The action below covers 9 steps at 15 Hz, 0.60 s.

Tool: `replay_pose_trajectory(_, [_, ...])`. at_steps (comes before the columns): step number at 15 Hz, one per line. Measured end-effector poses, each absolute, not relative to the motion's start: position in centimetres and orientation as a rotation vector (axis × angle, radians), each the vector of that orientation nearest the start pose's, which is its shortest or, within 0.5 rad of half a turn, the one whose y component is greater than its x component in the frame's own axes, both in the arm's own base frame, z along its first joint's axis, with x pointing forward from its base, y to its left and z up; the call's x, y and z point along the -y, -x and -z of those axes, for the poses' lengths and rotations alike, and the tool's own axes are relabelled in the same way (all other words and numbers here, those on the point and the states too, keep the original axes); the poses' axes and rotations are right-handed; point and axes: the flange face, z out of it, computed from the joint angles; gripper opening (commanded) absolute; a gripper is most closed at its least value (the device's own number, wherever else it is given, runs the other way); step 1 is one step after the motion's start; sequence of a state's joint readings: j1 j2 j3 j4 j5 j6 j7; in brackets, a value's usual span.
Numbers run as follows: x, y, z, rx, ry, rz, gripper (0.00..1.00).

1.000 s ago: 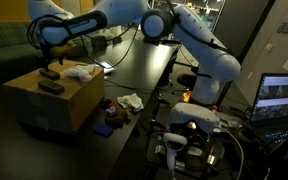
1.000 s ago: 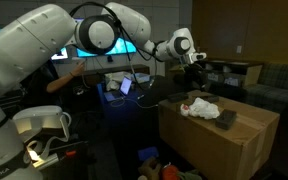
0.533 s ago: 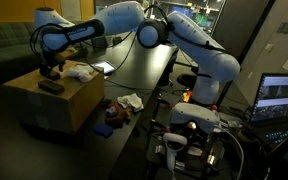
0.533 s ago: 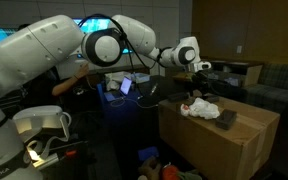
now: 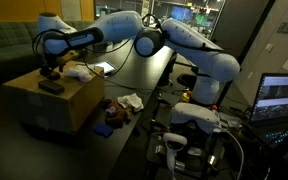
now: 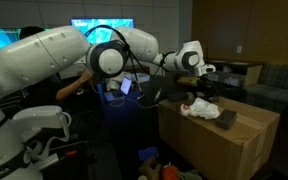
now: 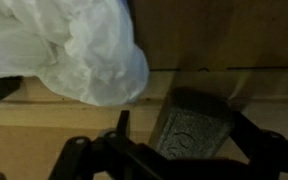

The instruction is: Pick up all the object from the box and put them on the table, then pick up all the objects from the table and put them on the box

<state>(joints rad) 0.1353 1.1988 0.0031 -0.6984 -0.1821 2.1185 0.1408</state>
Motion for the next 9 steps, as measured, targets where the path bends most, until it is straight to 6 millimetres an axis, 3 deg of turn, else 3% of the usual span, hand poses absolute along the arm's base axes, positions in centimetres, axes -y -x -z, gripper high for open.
replay_pose_trajectory(1, [-10.0,-81.9,-23.8,0.105,3.240,0.398,1.00])
replay_pose_trajectory(3, [-9.2,-82.2,-23.3,0.082,3.226,0.410,0.73])
replay_pose_trajectory(8, [-9.3,-82.5,-24.1,0.074,3.184,0.441,0.33])
replay_pose_trajectory(9, [-9.5,-82.5,-24.3,0.078,3.177,0.447,0.31])
